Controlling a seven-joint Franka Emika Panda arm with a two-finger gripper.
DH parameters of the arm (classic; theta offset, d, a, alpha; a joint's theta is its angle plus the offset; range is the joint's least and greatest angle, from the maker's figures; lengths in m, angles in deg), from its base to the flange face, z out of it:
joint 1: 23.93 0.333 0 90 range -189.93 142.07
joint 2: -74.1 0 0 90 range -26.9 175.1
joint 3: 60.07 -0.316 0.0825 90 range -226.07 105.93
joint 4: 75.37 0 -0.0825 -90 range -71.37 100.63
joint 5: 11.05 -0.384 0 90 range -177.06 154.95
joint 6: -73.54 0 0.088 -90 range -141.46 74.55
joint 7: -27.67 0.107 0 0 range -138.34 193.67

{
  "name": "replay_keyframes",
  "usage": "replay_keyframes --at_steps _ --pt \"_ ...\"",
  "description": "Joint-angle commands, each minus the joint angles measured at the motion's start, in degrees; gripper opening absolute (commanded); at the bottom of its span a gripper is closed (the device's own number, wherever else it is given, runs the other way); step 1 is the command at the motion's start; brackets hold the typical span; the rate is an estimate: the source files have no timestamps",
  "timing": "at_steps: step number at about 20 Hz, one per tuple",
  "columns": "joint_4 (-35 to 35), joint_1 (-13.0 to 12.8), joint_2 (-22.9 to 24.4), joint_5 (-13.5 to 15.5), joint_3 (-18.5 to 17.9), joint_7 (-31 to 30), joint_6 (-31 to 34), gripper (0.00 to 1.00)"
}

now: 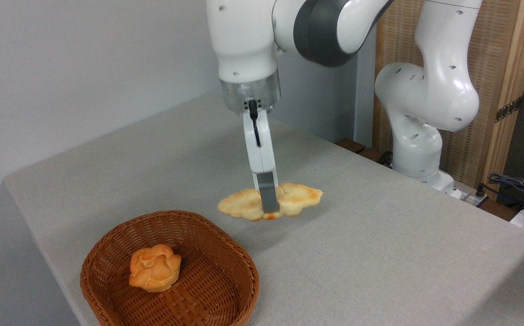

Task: Put bread into the basket
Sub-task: 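Carry the bread roll over the wicker basket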

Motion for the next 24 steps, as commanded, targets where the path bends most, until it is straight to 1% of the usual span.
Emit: replay_keyframes --at_steps 1,2,3,5,7,8,9,10,11,12,13,14,18,19,20,21,24 --pt "-14.4 -0.1 -9.6 9.3 -2.4 -4.6 3.2 0.37" --pt "-17.7 -0.1 -11.8 10.5 -2.4 -7.4 3.2 0.37" --pt "-21.1 -0.1 -14.2 10.9 -2.4 -10.4 3.1 0.37" --pt "-28.1 -0.1 -19.5 10.9 -2.4 -15.8 3.1 0.38" --pt "-32.6 -0.1 -23.4 10.9 -2.4 -17.1 3.0 0.40" --pt "-33.4 -0.1 -24.2 10.9 -2.5 -17.1 2.4 0.41" --pt "-33.5 -0.1 -24.7 10.8 -2.5 -17.2 2.3 0.43" --pt "-33.5 -0.1 -25.0 10.8 -2.5 -17.3 1.7 0.48" --pt "-33.5 -0.1 -25.1 10.7 -2.5 -17.2 1.0 0.52" --pt "-33.5 0.0 -25.1 10.7 -2.6 -17.2 0.8 0.61" --pt "-33.5 0.2 -25.1 10.7 -2.7 -17.2 0.7 0.83" --pt "-33.5 0.2 -25.1 10.7 -3.2 -17.2 0.6 0.87" --pt "-33.5 0.1 -25.1 10.9 -3.2 -17.3 0.7 0.87" --pt "-33.5 0.1 -25.1 11.0 -3.2 -17.3 0.6 0.90" --pt "-33.5 0.1 -25.1 11.0 -3.2 -17.6 0.7 0.97" --pt "-33.5 0.1 -25.1 11.0 -3.2 -18.0 0.6 0.99" --pt "-33.5 0.1 -25.1 11.1 -3.2 -18.9 0.6 1.00"
